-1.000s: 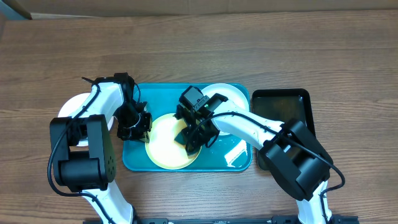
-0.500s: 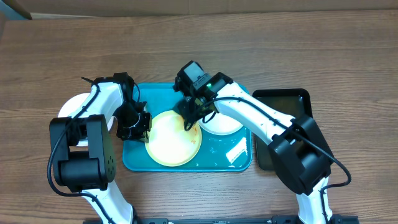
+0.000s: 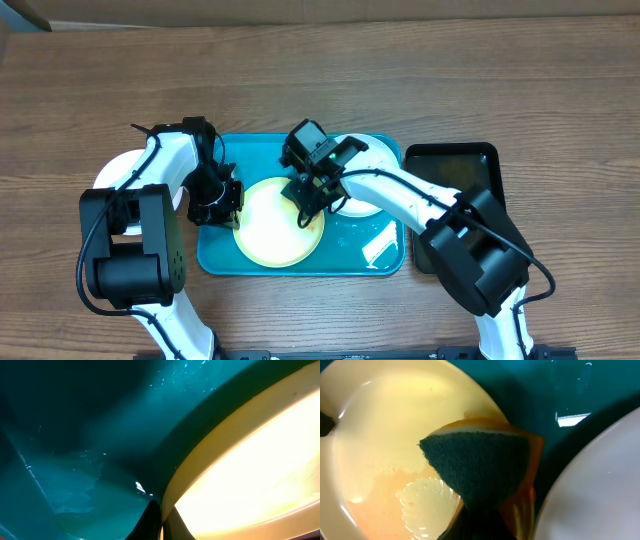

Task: Clean dirty plates on tray and stack at the side
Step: 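Scrub the yellow plate with the sponge in the right gripper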

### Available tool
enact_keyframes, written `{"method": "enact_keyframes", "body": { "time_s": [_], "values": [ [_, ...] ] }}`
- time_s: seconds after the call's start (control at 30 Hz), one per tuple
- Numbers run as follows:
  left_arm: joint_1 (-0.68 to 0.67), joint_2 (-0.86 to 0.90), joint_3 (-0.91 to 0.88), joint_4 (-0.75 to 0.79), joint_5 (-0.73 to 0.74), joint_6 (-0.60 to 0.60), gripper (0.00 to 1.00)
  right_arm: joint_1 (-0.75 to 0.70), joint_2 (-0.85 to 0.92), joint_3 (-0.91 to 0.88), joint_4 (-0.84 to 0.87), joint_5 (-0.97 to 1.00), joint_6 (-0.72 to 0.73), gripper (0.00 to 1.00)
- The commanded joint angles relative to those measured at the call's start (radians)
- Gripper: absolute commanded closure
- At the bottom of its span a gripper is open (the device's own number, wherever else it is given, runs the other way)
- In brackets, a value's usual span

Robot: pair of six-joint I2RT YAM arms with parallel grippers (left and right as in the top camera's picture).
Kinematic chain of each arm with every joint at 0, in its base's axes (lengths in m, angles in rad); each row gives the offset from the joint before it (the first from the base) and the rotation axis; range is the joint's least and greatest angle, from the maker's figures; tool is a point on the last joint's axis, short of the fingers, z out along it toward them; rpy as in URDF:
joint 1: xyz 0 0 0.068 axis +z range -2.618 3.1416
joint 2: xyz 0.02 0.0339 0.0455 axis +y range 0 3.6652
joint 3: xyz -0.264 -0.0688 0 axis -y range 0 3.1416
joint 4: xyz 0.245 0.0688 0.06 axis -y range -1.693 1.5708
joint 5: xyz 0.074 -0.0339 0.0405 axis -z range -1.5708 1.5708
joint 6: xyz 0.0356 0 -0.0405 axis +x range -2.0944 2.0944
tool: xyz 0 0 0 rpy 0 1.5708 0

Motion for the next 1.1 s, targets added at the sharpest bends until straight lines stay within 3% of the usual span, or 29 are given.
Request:
{"method": "enact_keyframes", "body": {
  "time_s": [0.0,0.2,0.37,0.6,0.93,1.07],
  "values": [
    [-0.001,0.016,-0.011,0.007,-0.012,-0.014,0.96,0.003,0.002,-0.061,0.029,0.004,-0.002,0.96],
    [-0.001,0.016,-0.011,0.007,-0.012,-0.014,0.96,0.003,0.001,-0.088,-0.031,0.002,0.024,0.96],
    [-0.001,0.016,-0.011,0.007,-0.012,-0.014,0.96,0.003,0.0,-0.083,-0.187,-0.073,0.024,0.96],
    [-0.001,0.016,-0.011,0.007,-0.012,-0.022,0.96,0.003,0.001,-0.083,-0.24,-0.192,0.023,0.96],
    [-0.001,0.016,-0.011,0.007,-0.012,-0.022,0.96,0.041,0.001,-0.083,0.011,-0.247,0.021,0.96],
    [-0.001,0.016,-0.011,0.006,-0.012,-0.022,0.96,0.047,0.001,-0.083,0.108,-0.088,0.095,0.95]
  ]
}}
